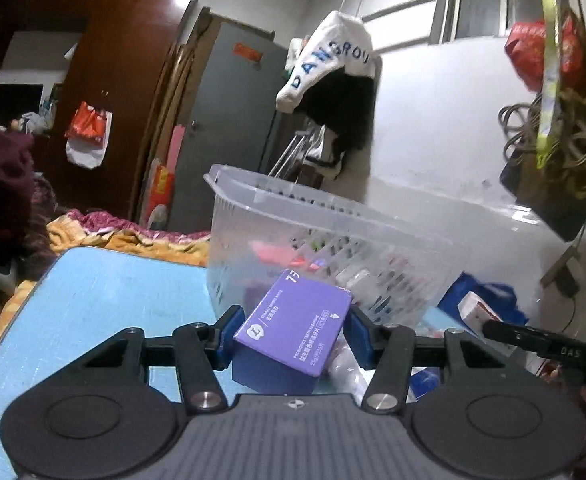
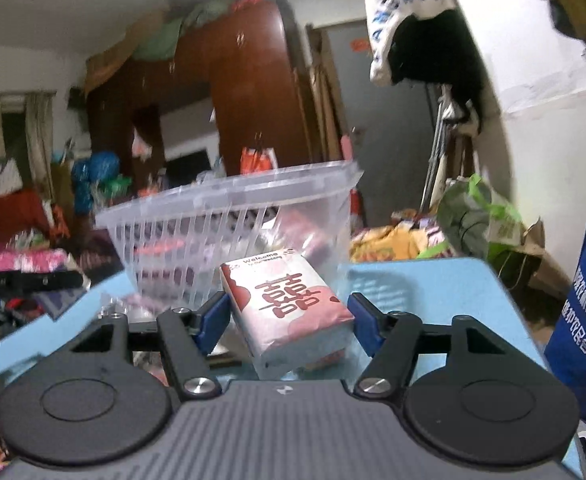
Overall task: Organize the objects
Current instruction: 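Grasp the small purple box with the left gripper and lift it, then release the small purple box into the white basket with the left gripper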
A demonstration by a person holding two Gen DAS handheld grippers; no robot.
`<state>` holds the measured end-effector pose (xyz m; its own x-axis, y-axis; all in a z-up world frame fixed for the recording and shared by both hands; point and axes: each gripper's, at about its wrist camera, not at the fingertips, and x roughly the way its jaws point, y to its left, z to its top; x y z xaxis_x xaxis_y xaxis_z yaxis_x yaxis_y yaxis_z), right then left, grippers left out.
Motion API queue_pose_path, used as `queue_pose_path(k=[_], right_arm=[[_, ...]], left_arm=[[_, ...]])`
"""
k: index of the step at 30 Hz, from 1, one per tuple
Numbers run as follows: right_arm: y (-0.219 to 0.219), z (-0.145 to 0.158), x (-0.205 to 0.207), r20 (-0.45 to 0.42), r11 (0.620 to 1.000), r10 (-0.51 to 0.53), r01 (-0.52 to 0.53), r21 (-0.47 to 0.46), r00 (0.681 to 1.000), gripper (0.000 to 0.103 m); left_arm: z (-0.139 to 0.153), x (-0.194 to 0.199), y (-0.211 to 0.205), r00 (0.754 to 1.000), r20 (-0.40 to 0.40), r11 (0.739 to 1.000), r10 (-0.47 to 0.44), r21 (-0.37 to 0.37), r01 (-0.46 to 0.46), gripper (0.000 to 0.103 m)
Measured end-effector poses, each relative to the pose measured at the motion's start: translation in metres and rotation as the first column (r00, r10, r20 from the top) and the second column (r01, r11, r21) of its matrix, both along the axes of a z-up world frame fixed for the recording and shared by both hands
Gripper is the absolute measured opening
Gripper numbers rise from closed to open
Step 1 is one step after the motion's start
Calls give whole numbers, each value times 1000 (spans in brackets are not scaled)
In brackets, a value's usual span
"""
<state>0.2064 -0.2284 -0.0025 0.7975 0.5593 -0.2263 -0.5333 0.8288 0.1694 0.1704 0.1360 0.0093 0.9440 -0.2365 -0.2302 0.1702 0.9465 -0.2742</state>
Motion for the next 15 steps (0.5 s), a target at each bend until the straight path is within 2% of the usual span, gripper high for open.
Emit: queue_pose_path(k=[2,7,9,12,15], right_arm=[[0,1,-2,19,1000,-14,13,8,1000,68],[-3,2,-5,56,998,-53,51,38,997,67],[-4,4,-9,81,995,-87,83,52,993,67],[2,29,-15,164,992,-106,93,86,981,67],[34,75,-1,230,998,-66,62,22,971,67]], left_arm=[[0,-7,-2,999,50,1000,-5,7,4,58],[3,-14,-1,994,106,1000,-16,-4,16,58],[12,-17,-2,990,135,999,-30,-14,33,58],[44,-12,-14,982,189,1000,-2,23,-2,58],[87,19,-29,983,171,997,65,26,-70,58]])
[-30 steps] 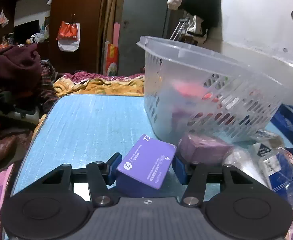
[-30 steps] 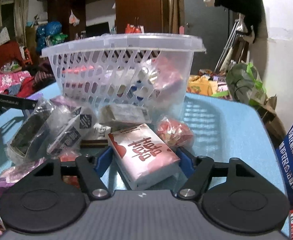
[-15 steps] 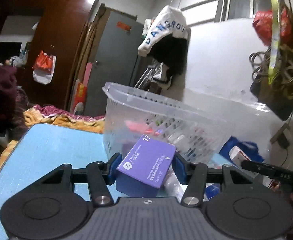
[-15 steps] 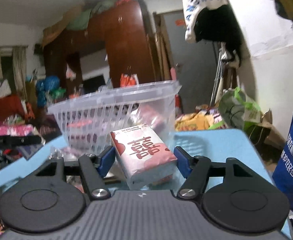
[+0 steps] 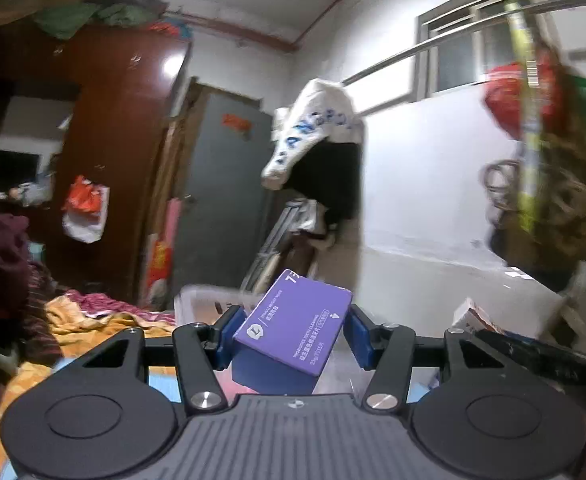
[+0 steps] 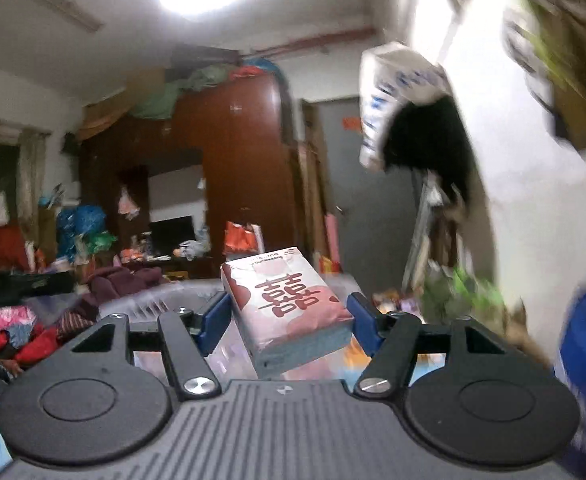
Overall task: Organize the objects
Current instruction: 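Release the small purple box into the white basket with the left gripper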
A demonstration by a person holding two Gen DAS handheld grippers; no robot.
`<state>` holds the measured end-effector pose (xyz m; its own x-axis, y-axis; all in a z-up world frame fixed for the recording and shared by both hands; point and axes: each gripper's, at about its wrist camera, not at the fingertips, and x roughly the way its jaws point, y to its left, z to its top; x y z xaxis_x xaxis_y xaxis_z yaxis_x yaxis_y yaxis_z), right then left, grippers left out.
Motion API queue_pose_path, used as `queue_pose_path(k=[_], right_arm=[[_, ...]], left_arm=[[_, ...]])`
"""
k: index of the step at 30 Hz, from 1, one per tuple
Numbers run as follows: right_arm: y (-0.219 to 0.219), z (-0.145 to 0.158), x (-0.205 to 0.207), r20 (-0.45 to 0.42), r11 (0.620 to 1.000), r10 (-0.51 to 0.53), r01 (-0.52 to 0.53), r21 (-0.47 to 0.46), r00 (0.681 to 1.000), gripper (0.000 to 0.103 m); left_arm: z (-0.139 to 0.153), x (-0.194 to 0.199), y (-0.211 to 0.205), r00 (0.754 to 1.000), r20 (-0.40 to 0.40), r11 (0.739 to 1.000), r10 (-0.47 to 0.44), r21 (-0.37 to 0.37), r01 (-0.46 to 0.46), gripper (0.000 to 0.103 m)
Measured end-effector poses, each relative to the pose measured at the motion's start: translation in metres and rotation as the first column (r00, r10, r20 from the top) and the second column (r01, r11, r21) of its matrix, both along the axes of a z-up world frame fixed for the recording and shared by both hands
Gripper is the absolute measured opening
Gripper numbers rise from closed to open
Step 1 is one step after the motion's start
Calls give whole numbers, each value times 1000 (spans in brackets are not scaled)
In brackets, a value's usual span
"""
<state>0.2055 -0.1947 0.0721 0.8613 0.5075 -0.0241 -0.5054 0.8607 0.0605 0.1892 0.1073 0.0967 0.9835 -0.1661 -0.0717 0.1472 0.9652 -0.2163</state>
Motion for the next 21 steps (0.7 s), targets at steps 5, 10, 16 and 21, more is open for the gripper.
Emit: queue_pose_path(k=[5,10,16,21], right_arm=[[56,39,67,-97,991,17,-30,-132,995,67],[70,32,83,-97,979,-62,42,-199,993,102],[-3,7,26,-113,989,132,-123,80,985,103],[-18,-58,-32,-207,978,206,-206,23,956,102]], left_arm=[[23,72,-21,994,-109,998,4,59,3,60],[11,88,-27,984,-147,984,100,159,-76,94],[-17,-5,-25,994,-111,994,24,105,-12,94],[-77,-63,-30,980,-187,995,-74,60,86,94]])
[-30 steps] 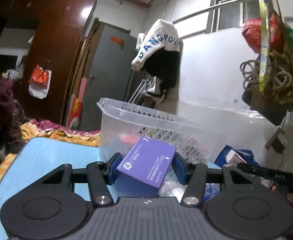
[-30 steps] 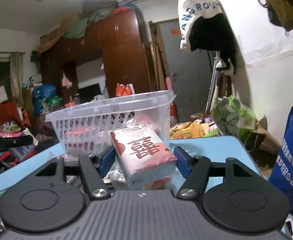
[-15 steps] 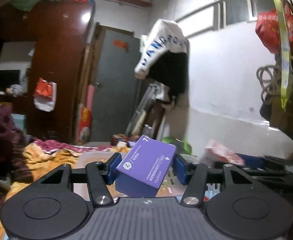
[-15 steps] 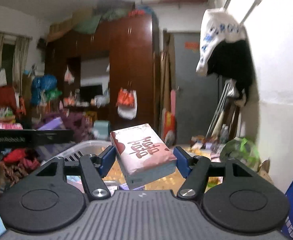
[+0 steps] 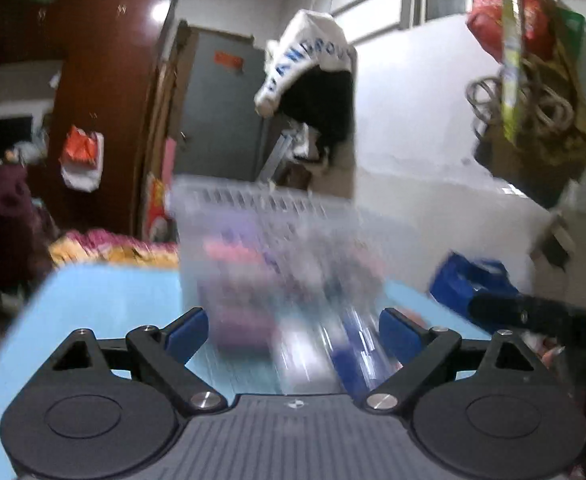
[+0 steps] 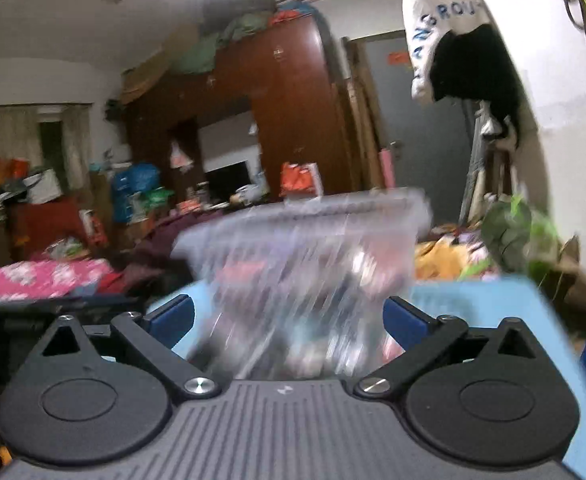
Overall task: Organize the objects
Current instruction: 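Release the small purple box into the white basket with the left gripper, then grasp the purple wrapped box with the right gripper, then drop the purple box into the basket with the right gripper while the left drops a clear bag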
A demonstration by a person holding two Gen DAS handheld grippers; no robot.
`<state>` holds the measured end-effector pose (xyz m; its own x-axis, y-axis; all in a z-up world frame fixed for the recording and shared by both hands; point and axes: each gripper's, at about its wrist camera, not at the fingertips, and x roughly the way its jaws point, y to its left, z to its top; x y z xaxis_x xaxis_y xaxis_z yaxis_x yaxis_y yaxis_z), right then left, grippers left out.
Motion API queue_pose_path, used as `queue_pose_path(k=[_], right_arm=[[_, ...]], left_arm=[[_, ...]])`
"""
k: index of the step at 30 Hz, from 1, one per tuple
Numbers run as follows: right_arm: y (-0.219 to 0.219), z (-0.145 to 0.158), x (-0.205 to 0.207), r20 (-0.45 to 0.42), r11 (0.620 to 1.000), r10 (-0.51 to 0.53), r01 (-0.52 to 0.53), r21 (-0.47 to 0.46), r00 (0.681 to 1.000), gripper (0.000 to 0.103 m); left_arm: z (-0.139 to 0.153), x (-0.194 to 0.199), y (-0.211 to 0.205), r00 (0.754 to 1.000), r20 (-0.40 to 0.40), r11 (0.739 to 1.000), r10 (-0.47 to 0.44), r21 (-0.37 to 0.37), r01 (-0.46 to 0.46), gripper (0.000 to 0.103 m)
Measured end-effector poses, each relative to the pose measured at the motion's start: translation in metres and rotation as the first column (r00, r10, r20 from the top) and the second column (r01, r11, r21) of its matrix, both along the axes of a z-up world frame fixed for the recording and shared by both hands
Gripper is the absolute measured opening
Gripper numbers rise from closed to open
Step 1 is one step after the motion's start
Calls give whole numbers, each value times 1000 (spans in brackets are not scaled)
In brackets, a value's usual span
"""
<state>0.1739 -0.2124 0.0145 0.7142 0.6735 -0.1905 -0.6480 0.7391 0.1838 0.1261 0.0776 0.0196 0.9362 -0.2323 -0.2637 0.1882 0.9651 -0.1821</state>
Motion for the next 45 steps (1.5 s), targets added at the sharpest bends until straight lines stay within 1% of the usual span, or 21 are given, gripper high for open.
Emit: queue_pose_path(k=[2,3,5,7,9,11,12,13,15,18,22,23,24,25,27,36,41,45], right_arm=[[-1,-22,-20,-25,1000,12,-12,2,1000,97],[5,-30,-30,-13,999,28,-28,-22,1000,94],[20,-37,-43,8,994,70,-69,-89,998,94],[38,-44,-48,25,985,91,-87,-152,996,92],[53,-48,-43,18,979,96,-92,-184,995,84],[59,-53,-40,5,980,86,-84,-178,996,81],[62,-54,-39,7,981,78,-76,-181,997,74],[63,-54,-38,12,981,70,-66,-185,998,74],[59,-55,-41,22,981,62,-57,-183,998,73],[44,-58,-64,38,981,55,-46,-189,998,73],[29,-55,-70,58,984,26,-15,-180,998,73],[27,-54,-69,56,985,23,-13,-174,998,73],[25,-53,-68,56,986,23,-13,-167,998,73],[24,-53,-66,56,987,21,-12,-162,998,73],[22,-53,-66,58,987,14,-5,-161,998,73],[12,-50,-64,62,989,-12,21,-146,998,73],[10,-50,-60,58,988,-30,38,-147,998,73],[7,-47,-61,63,989,-36,45,-139,997,73]], left_arm=[[-12,-9,-2,1000,-3,1000,-11,-10,11,94],[-15,-10,-4,1000,-8,1000,-4,7,4,94],[-18,-10,-9,1000,-10,999,23,48,-22,94],[-22,-6,-10,999,-33,998,24,65,-22,94],[-27,-2,-9,999,-51,999,-5,54,8,94],[-33,2,-7,997,-70,999,-22,36,25,94],[-34,4,-7,996,-80,999,-25,35,28,93],[-38,3,-9,996,-83,999,-20,41,24,92],[-40,4,-14,996,-84,997,-12,69,18,92],[-42,3,-22,996,-84,996,-17,85,25,92],[-42,7,-36,997,-80,991,-9,133,20,90],[-43,7,-40,997,-73,989,-3,145,14,89],[-43,6,-43,998,-69,988,2,156,9,82],[-44,7,-46,997,-71,985,7,175,6,69],[-45,4,-47,998,-62,981,19,193,-7,69],[-34,-20,-20,997,-1,987,73,141,-72,69],[-33,-18,-1,994,-5,990,106,97,-105,69],[-32,-18,7,994,-2,992,110,67,-110,69]])
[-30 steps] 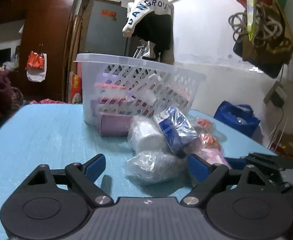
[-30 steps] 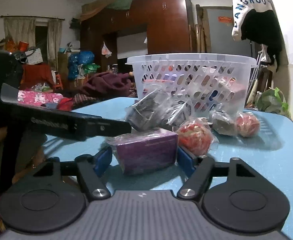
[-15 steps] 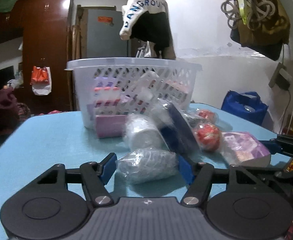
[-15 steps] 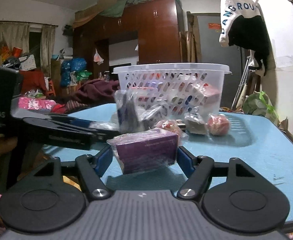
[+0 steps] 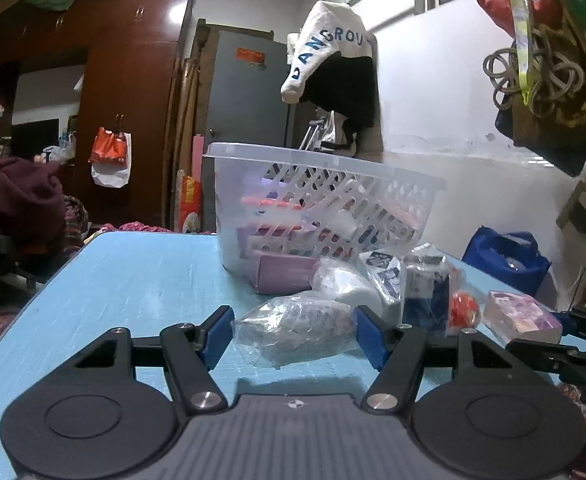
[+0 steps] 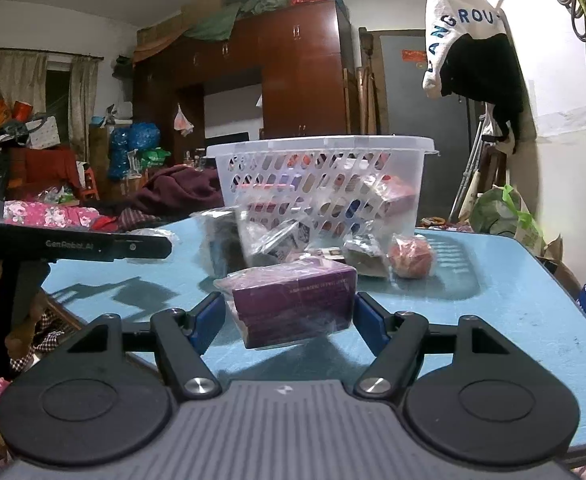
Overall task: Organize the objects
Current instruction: 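Drop the purple box into the basket with the right gripper while the left drops a clear bag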
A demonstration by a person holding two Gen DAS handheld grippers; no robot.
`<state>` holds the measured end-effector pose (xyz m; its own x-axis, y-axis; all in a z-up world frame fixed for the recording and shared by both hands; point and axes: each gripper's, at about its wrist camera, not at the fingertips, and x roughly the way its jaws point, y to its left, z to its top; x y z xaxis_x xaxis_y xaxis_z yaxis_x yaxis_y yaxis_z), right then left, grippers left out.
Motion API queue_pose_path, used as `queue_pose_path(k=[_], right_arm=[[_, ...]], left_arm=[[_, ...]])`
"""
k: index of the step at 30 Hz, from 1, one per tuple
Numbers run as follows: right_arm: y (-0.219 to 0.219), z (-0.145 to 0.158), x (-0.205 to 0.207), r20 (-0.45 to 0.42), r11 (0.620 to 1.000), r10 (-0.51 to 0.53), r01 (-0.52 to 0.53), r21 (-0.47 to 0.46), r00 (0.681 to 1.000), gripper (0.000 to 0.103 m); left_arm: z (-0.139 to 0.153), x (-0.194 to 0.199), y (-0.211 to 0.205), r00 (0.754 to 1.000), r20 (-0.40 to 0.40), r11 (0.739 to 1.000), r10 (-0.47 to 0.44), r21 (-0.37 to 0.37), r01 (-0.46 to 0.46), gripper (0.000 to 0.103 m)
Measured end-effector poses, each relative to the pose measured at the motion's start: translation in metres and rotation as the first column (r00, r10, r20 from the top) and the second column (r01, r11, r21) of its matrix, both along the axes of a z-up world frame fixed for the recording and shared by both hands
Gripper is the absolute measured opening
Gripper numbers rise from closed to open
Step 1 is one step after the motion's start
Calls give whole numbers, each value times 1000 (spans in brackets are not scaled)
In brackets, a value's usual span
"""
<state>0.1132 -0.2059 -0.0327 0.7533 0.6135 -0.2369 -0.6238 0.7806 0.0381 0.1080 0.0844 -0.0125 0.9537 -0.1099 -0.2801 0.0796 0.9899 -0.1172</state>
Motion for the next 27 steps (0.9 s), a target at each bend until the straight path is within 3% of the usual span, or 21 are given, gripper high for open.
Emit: queue_pose_path(k=[9,12,16,19,22,23,24,25,26,27], right_arm=[[-11,24,5,42,999,-12,10,47,999,73],[-5,46,18,84,999,-20,16,47,996,73],[18,102,63,165,997,-45,35,63,985,73],[44,129,111,165,998,-59,57,18,985,73],[62,131,145,152,998,-51,55,-25,987,73],[66,130,151,154,998,-50,55,-27,987,74],[68,128,154,154,998,-53,58,-29,987,85],[69,127,156,144,996,-70,76,-40,987,95],[67,125,154,134,994,-97,102,-35,986,103],[60,123,151,124,993,-111,113,-13,986,103]], left_arm=[[8,-1,10,997,74,996,-23,-79,29,69],[33,12,15,991,124,992,-43,-114,57,69],[92,57,11,985,168,989,-46,-129,68,69],[124,108,6,992,121,989,-30,-141,47,69],[130,153,1,999,41,993,-20,-117,25,72],[128,164,0,999,30,995,-14,-102,17,76],[125,173,-1,1000,5,996,6,-86,-6,90],[122,176,0,1000,-14,997,25,-79,-26,95],[118,174,0,1000,-8,997,29,-77,-29,95],[116,168,0,1000,11,997,22,-79,-21,95]])
